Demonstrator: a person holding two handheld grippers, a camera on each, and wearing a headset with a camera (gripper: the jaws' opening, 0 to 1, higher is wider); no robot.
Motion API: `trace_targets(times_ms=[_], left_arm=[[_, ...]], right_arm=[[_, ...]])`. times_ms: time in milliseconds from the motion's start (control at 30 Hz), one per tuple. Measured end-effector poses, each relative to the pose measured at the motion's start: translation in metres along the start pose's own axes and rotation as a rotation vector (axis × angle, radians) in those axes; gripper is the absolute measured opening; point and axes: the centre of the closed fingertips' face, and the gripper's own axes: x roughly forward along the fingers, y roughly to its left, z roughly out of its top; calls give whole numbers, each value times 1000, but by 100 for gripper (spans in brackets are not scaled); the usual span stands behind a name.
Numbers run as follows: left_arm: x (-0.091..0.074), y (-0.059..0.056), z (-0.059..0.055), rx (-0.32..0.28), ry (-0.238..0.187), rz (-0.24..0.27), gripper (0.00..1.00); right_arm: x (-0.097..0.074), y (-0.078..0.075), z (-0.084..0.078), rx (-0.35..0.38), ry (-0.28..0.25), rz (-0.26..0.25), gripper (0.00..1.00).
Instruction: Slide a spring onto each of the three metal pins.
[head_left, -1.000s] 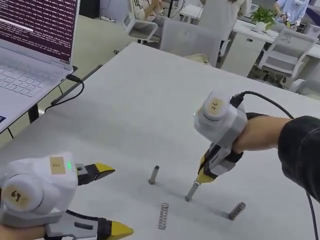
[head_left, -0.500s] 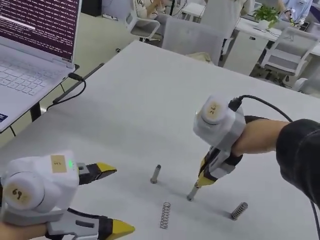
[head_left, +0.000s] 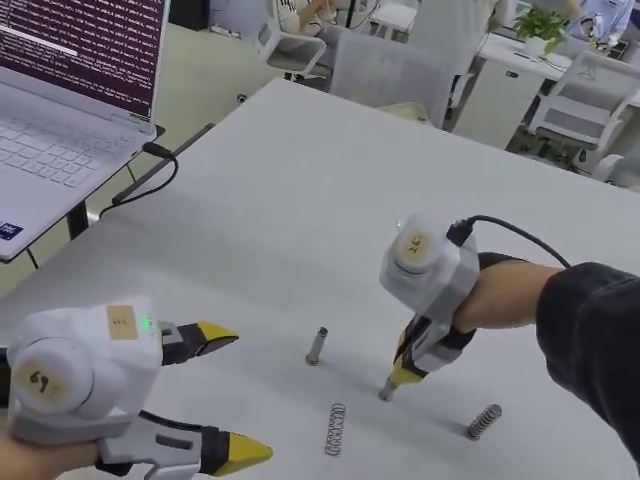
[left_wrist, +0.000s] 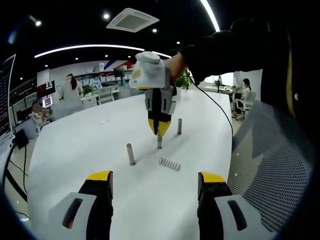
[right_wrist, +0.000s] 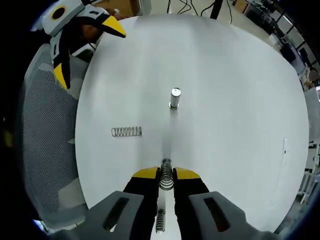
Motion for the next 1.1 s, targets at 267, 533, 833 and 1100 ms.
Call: trace_targets(times_ms=[267, 533, 833, 1100], left_arm=[[0, 0, 0, -1, 1, -1, 64], [-1, -1, 0, 0, 2, 0, 64], [0, -2, 1, 1, 4, -5, 63], [0, -3, 0, -2, 7, -10, 63]], right_arm=[[10, 1, -2, 3, 3, -7, 8], [15, -3, -6, 16, 2, -18, 8], [17, -2, -5, 16, -10, -23, 9], [15, 0, -6, 15, -25, -22, 14]])
